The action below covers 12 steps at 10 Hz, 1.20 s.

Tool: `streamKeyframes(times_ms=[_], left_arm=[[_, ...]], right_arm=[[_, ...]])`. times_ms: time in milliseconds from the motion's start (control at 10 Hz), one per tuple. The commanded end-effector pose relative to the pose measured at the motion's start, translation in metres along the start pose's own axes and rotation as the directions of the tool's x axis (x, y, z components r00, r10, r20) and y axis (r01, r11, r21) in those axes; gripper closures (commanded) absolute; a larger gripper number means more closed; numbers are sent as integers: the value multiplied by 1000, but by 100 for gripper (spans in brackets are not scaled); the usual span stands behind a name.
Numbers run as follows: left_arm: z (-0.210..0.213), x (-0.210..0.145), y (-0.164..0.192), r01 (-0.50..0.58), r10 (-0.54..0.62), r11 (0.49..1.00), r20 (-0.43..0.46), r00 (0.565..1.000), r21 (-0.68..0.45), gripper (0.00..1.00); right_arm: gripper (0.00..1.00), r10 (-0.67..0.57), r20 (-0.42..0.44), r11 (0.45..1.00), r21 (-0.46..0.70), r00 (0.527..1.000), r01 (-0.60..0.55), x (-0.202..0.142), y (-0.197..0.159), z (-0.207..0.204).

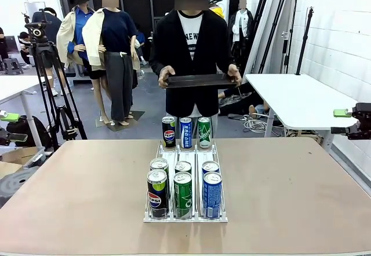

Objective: Retrieve and hand over the desired beverage to the person.
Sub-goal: Pick up a can of the same type that the person held from the Automatic Can Dispenser.

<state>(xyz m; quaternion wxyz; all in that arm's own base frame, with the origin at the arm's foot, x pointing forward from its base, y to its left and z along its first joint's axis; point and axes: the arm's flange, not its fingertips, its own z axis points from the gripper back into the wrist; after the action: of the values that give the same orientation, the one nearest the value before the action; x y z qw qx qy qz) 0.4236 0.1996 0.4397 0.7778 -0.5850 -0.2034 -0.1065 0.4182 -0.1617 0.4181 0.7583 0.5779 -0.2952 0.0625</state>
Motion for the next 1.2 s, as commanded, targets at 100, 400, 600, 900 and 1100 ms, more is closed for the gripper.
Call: streamKeyframes(times_ms=[100, 400, 600, 900, 1100], left_arm=[[1, 0, 0, 0, 0, 1000, -1, 1000, 6, 0], [1, 0, 0, 0, 0, 1000, -1, 1000, 6, 0], [1, 0, 0, 0, 0, 1000, -1, 1000, 6, 0], [1, 0, 0, 0, 0, 1000, -1, 1000, 6, 0], [1, 0, 0, 0, 0, 1000, -1, 1000, 6, 0]], right_arm=[[0, -5, 5, 1000, -6, 1000, 5, -3, 2, -2], [0, -5, 5, 1000, -6, 1000, 5, -3, 2, -2], [0, -5, 5, 1000, -6, 1000, 5, -3, 2, -2], [0, -5, 5, 1000, -6, 1000, 5, -3, 2, -2], [0, -5, 5, 1000, -6, 1000, 5, -3, 2, -2]])
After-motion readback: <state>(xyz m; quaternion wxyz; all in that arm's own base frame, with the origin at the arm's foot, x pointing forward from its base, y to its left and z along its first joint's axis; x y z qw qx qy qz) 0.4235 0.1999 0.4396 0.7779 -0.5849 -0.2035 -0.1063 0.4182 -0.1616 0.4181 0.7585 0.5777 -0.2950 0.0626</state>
